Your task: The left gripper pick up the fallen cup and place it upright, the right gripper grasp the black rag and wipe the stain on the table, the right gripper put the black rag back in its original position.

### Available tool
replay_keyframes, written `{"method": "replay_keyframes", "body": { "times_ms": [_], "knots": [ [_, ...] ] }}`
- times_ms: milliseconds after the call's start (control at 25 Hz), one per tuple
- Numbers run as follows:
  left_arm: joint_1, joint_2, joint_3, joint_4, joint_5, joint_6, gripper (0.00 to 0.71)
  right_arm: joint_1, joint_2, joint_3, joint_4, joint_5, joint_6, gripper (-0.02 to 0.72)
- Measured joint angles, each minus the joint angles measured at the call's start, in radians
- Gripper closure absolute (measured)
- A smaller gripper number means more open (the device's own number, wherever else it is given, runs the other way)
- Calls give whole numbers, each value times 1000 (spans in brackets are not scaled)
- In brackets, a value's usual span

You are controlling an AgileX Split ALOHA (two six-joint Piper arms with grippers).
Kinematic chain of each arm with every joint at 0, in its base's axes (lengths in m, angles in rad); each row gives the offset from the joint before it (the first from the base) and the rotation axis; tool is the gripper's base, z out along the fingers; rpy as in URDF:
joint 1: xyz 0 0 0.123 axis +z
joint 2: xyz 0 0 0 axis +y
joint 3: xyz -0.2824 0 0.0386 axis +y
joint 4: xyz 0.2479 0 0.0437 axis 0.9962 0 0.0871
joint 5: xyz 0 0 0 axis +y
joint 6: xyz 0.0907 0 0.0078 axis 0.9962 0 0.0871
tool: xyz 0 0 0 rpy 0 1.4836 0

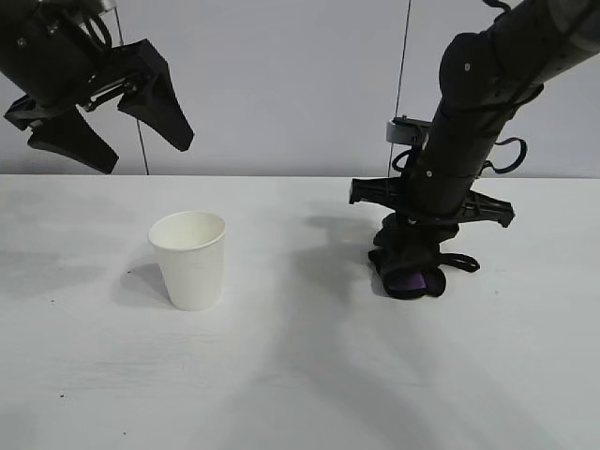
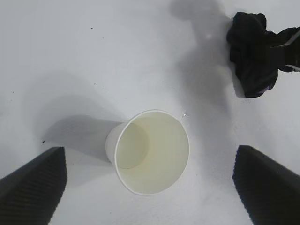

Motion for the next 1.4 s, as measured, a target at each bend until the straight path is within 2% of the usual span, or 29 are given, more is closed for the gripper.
{"method": "replay_keyframes", "body": {
  "times_ms": [240, 320, 480, 800, 840, 880, 920, 1000, 1080, 1160, 1280, 1400],
  "knots": [
    [0, 0, 0, 0, 0, 0, 16, -3, -64, 0, -82, 84, 21, 608],
    [0, 0, 0, 0, 0, 0, 16, -11, -73, 9, -91, 107, 24, 608],
    [0, 0, 0, 0, 0, 0, 16, -23, -108, 69, -100, 112, 26, 608],
    [0, 0, 0, 0, 0, 0, 16, -28, -220, 203, -100, 67, 50, 605],
    [0, 0, 0, 0, 0, 0, 16, -30, -221, 204, -100, 67, 58, 580],
    [0, 0, 0, 0, 0, 0, 16, -30, -222, 204, -100, 64, 64, 524],
    [0, 0, 0, 0, 0, 0, 16, -30, -222, 204, -100, 65, 71, 449],
    [0, 0, 0, 0, 0, 0, 16, -30, -224, 204, -100, 68, 74, 220],
    [0, 0, 0, 0, 0, 0, 16, -30, -228, 204, -99, 71, 74, 99],
    [0, 0, 0, 0, 0, 0, 16, -30, -233, 204, -88, 76, 69, 57],
    [0, 0, 0, 0, 0, 0, 16, -30, -260, 204, -31, 80, 31, 39],
    [0, 0, 0, 0, 0, 0, 16, -49, -307, 204, 87, 80, -54, 38]
  ]
}}
